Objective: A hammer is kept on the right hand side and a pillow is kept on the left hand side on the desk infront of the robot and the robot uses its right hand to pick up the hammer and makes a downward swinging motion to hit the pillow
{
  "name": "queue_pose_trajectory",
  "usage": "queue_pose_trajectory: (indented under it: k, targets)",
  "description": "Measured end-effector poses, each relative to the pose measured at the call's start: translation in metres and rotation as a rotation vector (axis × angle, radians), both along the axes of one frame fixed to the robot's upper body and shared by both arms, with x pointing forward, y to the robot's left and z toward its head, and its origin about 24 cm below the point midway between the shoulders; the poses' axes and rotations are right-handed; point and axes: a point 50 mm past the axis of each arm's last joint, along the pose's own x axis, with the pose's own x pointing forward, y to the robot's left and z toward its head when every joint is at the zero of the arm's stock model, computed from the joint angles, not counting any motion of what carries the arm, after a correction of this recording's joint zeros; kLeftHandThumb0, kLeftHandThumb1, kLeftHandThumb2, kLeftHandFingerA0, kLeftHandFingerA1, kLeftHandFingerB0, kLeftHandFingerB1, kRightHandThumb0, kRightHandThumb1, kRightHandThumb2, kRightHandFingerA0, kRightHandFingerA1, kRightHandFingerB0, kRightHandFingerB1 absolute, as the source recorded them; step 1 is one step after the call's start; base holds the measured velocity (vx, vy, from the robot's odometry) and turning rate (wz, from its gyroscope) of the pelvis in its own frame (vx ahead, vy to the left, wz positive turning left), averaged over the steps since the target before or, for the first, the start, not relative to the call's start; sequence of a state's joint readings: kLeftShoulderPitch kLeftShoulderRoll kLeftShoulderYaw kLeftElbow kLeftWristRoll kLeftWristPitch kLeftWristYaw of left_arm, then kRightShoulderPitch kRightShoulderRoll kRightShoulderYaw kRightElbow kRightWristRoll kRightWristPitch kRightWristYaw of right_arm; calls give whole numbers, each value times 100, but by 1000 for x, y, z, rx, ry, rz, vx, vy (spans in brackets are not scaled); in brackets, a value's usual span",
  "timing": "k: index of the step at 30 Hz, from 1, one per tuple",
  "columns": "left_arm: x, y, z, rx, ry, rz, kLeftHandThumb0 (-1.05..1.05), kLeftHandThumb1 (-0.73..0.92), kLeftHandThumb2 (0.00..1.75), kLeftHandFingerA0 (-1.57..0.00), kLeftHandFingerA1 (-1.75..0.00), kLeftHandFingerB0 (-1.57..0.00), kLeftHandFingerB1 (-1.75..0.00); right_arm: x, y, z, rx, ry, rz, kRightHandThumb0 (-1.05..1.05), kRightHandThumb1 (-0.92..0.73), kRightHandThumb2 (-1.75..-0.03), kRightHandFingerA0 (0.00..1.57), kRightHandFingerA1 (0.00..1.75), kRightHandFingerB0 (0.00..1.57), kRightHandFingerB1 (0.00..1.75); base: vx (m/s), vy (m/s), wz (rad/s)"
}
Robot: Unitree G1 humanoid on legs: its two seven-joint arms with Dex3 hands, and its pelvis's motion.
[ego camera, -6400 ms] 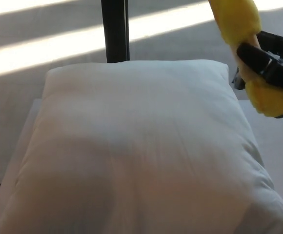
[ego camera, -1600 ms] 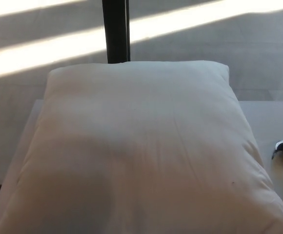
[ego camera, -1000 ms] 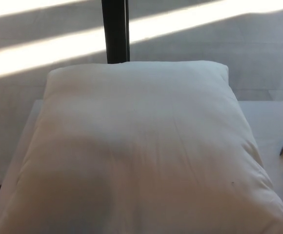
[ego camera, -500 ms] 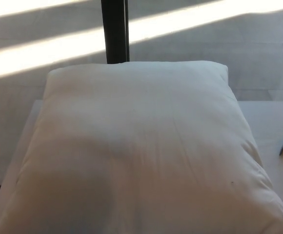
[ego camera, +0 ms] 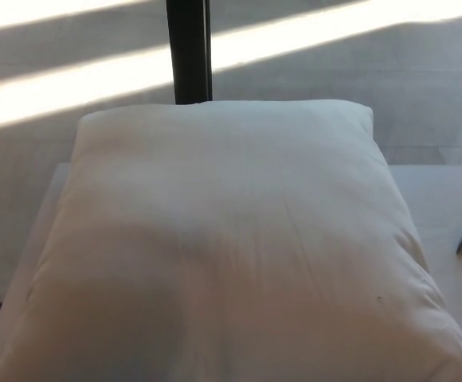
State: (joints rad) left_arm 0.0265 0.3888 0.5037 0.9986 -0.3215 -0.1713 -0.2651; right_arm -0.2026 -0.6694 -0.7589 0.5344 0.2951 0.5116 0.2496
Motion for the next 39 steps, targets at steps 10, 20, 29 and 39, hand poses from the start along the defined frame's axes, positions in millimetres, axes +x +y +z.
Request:
queue_pose_trajectory:
  k: [10,20,29,39]
  targets:
    - [-7,3,-2,-14,2,43,-54,62,60,-71,-46,-65,-44,-49,-15,-59,224,-89,-347,-72,-64,-93,31,79,17,51,0,0,0]
    - [-16,6,-3,-22,8,82,-54,62,59,-66,-47,-60,-45,-72,18,-131,401,-13,-551,-61,-64,-103,33,64,17,52,0,0,0]
    - [-14,8,-5,-79,-14,142,-56,62,59,-66,-46,-58,-45,-82,18,-132,385,-20,-583,-63,-66,-105,34,59,17,49,0,0,0]
    - [0,6,-2,-119,-55,132,-55,63,59,-62,-46,-56,-44,-85,20,-132,377,-41,-573,-59,-63,-102,33,63,19,52,0,0,0]
